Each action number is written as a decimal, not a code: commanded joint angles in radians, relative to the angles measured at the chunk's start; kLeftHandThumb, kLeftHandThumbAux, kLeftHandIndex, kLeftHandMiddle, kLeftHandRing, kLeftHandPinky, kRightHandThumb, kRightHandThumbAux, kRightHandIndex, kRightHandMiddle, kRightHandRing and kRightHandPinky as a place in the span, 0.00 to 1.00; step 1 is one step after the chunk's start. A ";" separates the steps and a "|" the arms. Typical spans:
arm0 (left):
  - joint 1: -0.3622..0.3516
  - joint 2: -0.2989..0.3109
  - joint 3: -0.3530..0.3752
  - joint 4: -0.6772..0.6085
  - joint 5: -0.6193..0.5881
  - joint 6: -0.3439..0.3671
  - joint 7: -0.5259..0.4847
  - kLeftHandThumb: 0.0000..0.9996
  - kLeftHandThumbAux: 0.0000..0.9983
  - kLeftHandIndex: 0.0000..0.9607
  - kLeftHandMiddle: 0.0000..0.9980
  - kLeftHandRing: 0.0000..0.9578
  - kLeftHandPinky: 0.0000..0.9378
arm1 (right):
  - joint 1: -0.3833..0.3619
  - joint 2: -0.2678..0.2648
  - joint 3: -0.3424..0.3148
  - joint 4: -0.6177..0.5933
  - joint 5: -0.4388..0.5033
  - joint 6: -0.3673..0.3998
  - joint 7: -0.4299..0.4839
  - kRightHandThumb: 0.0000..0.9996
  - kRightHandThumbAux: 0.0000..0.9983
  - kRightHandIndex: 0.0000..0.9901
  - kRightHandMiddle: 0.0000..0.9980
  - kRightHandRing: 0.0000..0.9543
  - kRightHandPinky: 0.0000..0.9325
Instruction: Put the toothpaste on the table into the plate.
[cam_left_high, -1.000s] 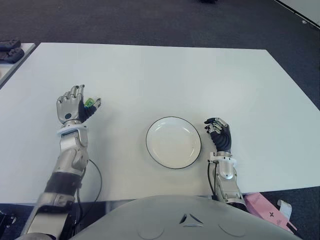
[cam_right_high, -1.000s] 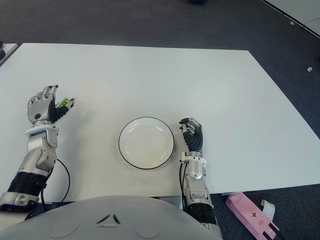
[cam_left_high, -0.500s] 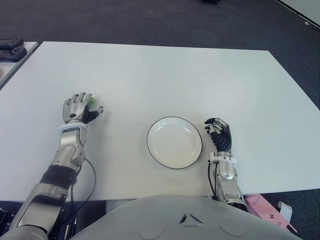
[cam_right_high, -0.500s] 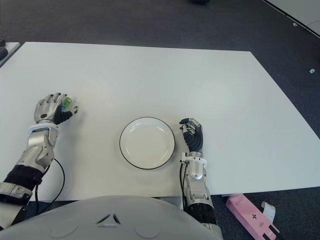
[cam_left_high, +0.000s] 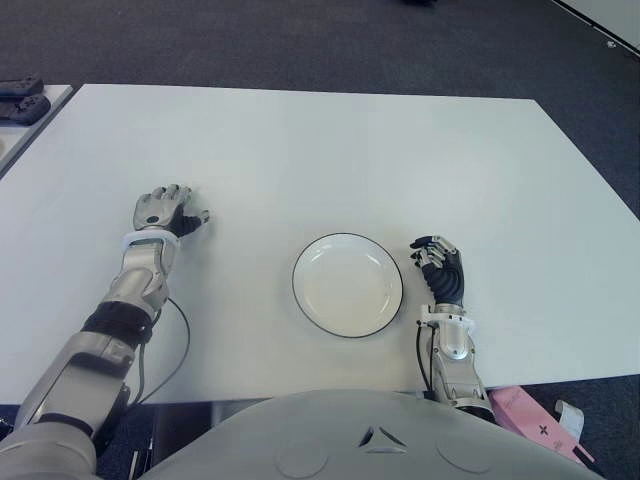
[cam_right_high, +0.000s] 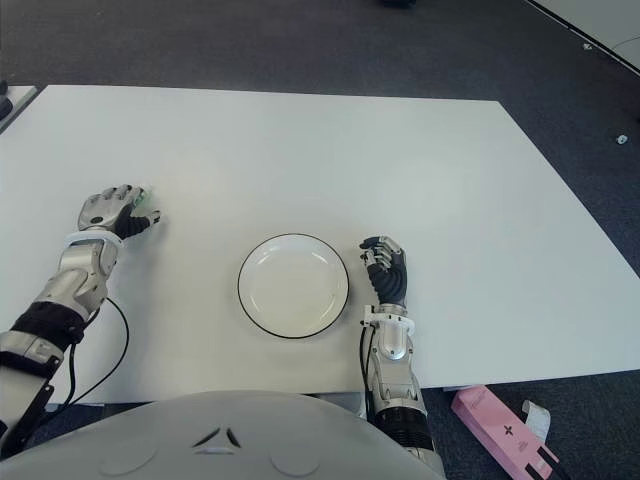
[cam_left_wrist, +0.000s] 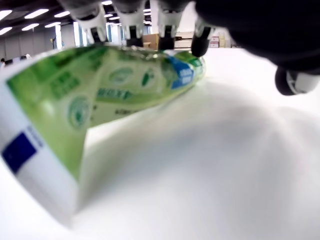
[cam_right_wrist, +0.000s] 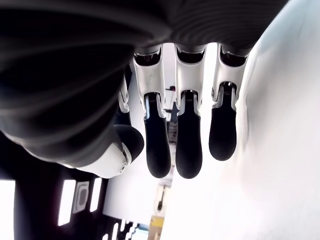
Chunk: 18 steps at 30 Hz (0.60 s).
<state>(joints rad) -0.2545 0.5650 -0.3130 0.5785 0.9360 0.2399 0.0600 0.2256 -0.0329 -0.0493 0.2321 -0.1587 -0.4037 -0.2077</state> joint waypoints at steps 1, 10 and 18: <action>-0.018 -0.019 -0.050 0.117 -0.018 -0.029 0.001 0.37 0.16 0.00 0.00 0.00 0.00 | 0.007 0.000 0.002 0.001 -0.002 0.010 0.001 0.70 0.73 0.43 0.49 0.55 0.58; -0.097 -0.034 -0.102 0.299 -0.038 -0.075 0.055 0.35 0.19 0.00 0.00 0.00 0.00 | 0.015 0.000 0.000 -0.012 -0.005 0.023 -0.001 0.71 0.73 0.43 0.49 0.55 0.59; -0.132 -0.040 -0.128 0.388 -0.066 -0.099 0.083 0.34 0.21 0.00 0.00 0.00 0.00 | 0.016 -0.001 -0.002 -0.019 -0.005 0.025 -0.001 0.71 0.73 0.43 0.49 0.55 0.59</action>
<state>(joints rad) -0.4213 0.5548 -0.4112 0.8997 0.8894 0.1568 0.1741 0.2350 -0.0335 -0.0509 0.2192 -0.1596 -0.3992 -0.2078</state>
